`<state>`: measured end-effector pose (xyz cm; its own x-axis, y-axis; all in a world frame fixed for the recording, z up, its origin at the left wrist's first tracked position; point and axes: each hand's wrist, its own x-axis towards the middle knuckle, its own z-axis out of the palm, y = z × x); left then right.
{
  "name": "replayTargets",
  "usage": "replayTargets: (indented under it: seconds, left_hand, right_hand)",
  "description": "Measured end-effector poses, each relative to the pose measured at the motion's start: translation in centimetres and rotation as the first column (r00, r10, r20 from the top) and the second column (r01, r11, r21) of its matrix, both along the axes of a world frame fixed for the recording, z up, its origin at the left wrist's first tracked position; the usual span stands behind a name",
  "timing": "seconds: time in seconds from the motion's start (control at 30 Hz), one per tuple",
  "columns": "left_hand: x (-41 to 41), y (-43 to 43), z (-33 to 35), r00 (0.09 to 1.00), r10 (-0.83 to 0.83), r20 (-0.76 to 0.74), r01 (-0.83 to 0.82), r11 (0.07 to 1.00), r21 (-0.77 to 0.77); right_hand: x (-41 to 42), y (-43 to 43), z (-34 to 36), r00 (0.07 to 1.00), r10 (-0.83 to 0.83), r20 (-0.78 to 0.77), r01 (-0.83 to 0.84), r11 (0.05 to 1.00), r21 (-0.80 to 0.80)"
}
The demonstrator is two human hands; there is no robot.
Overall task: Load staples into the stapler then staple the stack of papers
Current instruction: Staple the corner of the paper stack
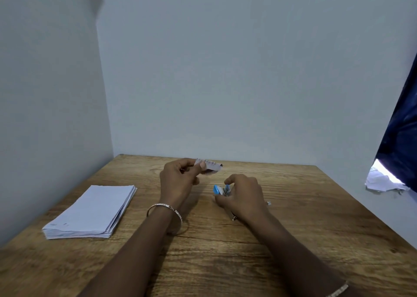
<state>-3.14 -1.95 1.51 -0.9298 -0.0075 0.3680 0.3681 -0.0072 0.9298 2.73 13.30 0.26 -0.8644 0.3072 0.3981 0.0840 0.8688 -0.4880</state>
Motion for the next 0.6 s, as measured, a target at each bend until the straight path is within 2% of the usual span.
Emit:
replayTargets:
  seconds: [0.07, 0.17, 0.37, 0.53, 0.6]
  left_hand:
    - [-0.2, -0.1, -0.1, 0.998, 0.065, -0.005, -0.065, 0.995, -0.071]
    - [-0.4, -0.1, 0.0, 0.996, 0.087, 0.018, -0.085, 0.992, -0.095]
    - [-0.1, -0.2, 0.1, 0.995, -0.067, 0.075, 0.069, 0.997, -0.026]
    - [0.0, -0.1, 0.1, 0.991, -0.111, 0.072, 0.110, 0.994, 0.020]
    - [-0.1, -0.2, 0.0, 0.991, -0.114, 0.071, 0.112, 0.993, 0.033]
  right_hand:
    - [-0.2, -0.2, -0.2, 1.000, -0.009, 0.023, 0.008, 0.999, 0.051]
    - [-0.3, -0.3, -0.4, 0.999, -0.026, 0.021, 0.024, 0.994, 0.107]
    - [-0.3, -0.1, -0.9, 1.000, -0.018, 0.021, 0.014, 0.983, 0.182]
    - [0.0, 0.8, -0.2, 0.982, 0.040, 0.184, -0.090, 0.959, 0.269]
    - [0.1, 1.0, 0.2, 0.986, 0.095, 0.134, -0.128, 0.954, 0.270]
